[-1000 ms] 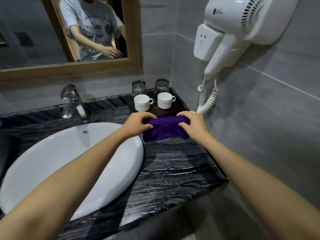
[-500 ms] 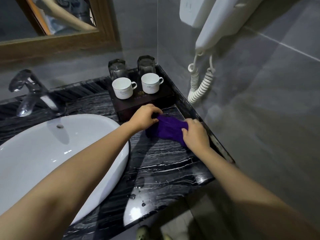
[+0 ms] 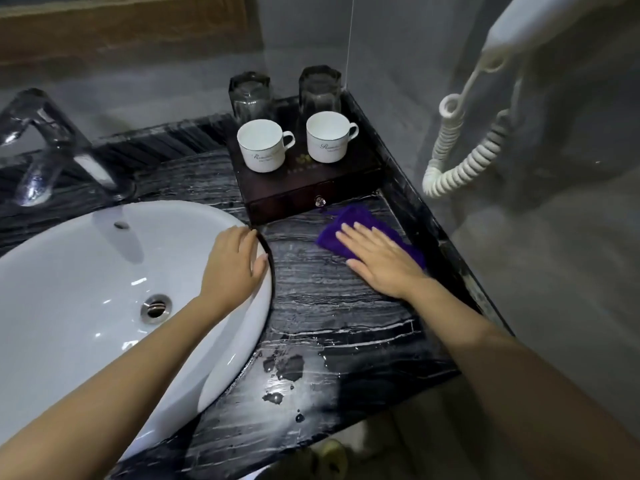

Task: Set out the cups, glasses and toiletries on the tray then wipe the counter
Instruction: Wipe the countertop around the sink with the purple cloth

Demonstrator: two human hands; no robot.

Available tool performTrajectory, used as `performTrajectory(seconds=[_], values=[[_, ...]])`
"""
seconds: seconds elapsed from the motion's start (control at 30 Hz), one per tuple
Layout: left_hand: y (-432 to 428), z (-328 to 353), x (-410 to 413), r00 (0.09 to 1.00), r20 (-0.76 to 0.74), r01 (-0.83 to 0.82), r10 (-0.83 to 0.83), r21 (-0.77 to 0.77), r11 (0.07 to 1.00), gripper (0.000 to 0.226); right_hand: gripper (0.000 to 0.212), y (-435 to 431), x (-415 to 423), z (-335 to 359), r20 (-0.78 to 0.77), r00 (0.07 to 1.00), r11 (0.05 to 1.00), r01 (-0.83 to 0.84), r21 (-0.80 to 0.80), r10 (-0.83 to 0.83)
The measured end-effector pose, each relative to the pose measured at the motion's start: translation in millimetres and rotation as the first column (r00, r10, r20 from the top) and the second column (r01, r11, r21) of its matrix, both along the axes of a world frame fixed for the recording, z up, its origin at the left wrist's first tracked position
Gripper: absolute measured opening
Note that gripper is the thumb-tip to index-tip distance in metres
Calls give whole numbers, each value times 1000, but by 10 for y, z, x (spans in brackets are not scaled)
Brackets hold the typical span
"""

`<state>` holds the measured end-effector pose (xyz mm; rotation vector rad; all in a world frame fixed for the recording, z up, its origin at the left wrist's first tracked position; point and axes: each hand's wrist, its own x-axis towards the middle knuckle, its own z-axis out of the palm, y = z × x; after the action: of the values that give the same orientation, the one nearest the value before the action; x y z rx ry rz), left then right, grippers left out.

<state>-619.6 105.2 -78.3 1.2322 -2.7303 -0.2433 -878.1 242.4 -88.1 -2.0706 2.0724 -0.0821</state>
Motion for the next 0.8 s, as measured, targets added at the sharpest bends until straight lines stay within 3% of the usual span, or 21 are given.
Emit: performTrajectory(seconds=[0.07, 0.23, 0.3, 0.6, 0.8], values=[[20, -53, -18, 999, 30, -17, 16, 18, 1000, 60, 77, 29, -71, -45, 28, 992, 992, 125, -29, -124], [49, -171, -18, 1000, 14, -23, 22, 55, 998, 69, 64, -132, 10, -105, 57, 939, 938, 342, -57, -339], [43, -205, -32, 999, -11, -35, 35, 56, 998, 70, 61, -198, 29, -98, 77, 932, 932, 359, -58, -354], [43, -259, -36, 999, -20, -40, 41, 33, 999, 65, 54, -431, 727, -113, 189, 975, 993, 119, -16, -114], [50, -252, -43, 998, -32, -52, 53, 38, 998, 68, 52, -791, 759, -94, 218, 975, 999, -41, -2, 41]])
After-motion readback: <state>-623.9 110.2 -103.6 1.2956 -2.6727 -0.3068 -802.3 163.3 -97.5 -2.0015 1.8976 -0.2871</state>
